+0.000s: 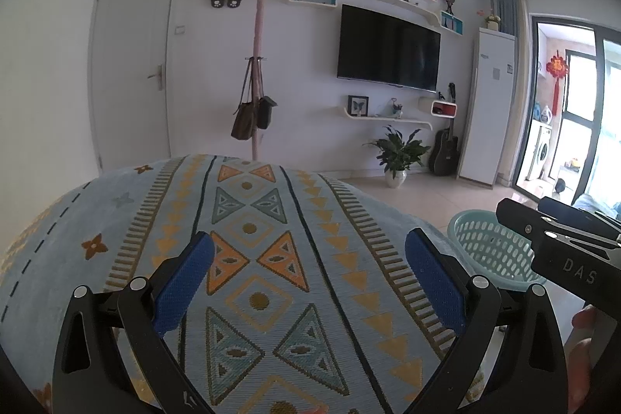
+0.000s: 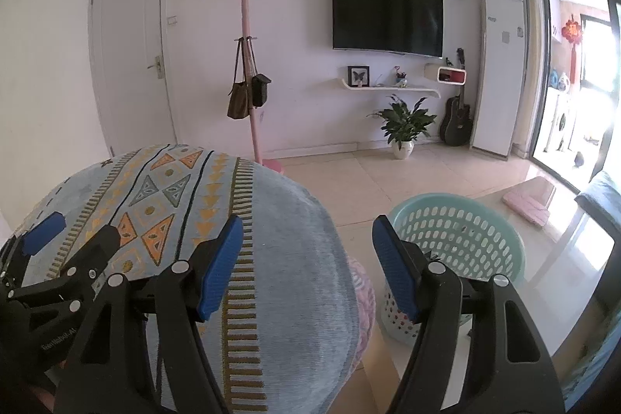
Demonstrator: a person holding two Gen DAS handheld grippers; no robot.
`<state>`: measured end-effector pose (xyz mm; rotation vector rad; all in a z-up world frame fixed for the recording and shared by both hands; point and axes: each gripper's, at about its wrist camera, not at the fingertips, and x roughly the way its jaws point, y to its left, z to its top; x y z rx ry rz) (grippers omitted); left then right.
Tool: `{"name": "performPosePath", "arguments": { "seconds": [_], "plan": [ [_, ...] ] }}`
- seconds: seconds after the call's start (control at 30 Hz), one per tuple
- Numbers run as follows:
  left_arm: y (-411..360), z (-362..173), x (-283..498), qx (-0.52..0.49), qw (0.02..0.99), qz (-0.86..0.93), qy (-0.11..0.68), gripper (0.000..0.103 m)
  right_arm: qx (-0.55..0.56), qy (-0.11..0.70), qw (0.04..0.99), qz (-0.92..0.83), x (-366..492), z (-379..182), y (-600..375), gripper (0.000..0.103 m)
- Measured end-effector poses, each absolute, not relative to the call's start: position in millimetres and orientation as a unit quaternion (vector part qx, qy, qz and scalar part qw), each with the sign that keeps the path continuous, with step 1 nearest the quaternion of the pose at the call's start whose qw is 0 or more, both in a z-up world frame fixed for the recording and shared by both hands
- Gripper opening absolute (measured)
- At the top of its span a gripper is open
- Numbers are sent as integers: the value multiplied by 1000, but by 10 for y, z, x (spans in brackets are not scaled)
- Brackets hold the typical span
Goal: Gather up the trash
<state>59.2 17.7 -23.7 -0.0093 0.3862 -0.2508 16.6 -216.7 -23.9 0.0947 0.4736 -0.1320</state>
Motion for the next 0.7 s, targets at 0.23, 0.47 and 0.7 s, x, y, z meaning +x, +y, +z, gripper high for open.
{"name": "performPosePath", "arguments": {
  "seconds": [0.23,0.47,0.7],
  "plan": [
    [179,-233,593,-6,973,-124,193,95,48,235,969,-65,161,-235,-2192,65],
    [189,-247,588,-5,974,-121,192,95,47,234,969,-67,154,-234,-2205,65],
    [182,-249,555,-3,975,-120,189,95,46,234,969,-67,165,-247,-2194,65]
  ]
}}
